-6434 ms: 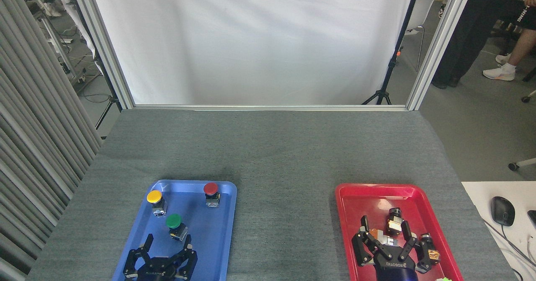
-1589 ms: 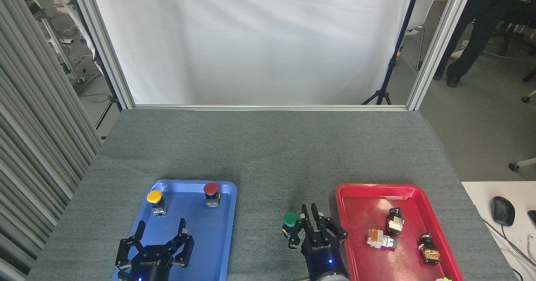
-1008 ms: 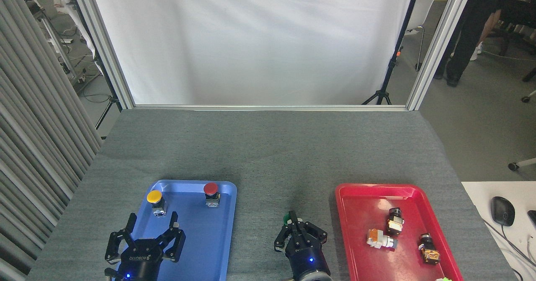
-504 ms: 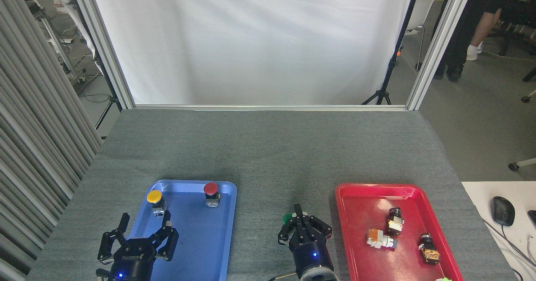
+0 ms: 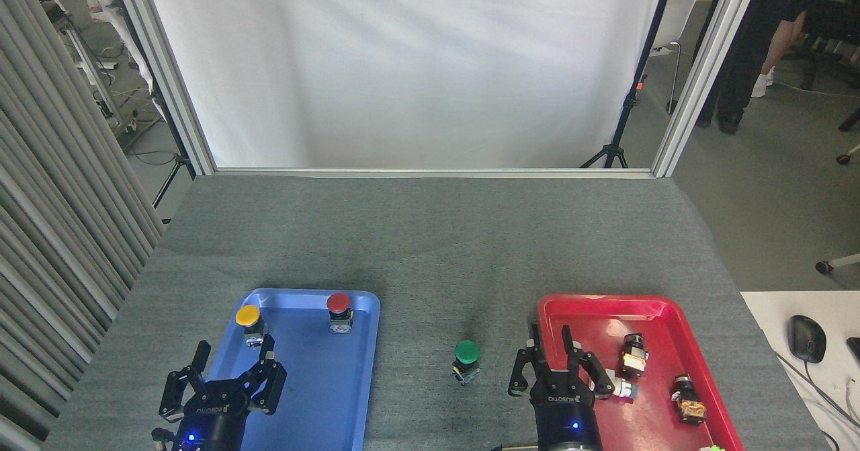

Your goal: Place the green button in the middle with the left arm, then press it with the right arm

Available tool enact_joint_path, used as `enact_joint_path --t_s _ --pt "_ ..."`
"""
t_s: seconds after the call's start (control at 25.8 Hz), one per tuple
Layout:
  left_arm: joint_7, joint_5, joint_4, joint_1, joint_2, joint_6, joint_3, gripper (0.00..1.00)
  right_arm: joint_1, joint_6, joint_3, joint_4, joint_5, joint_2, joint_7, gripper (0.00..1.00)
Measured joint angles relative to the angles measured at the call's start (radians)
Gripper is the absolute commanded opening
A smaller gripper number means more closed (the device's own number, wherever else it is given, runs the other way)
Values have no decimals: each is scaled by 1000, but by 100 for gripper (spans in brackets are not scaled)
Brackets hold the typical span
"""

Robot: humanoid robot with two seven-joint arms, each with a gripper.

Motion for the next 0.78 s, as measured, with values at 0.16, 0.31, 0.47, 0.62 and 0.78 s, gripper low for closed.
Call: enact_joint_path --t_s 0.16,0.31,0.47,0.62,0.78 --pt "0 2 0 -4 5 -20 2 100 39 -18 -40 -24 -39 -33 -23 100" --pt "1 4 0 -2 7 -33 1 100 69 -44 -52 -53 -60 -49 -26 100" --pt "3 3 -2 1 3 -37 1 100 92 -88 -52 -79 -66 -61 -28 100" --pt "4 2 -6 3 0 -37 1 100 106 -123 -53 -94 -74 -79 -30 100" --pt "4 2 -5 3 -2 -36 1 100 109 -133 -59 -98 -99 -81 -26 100"
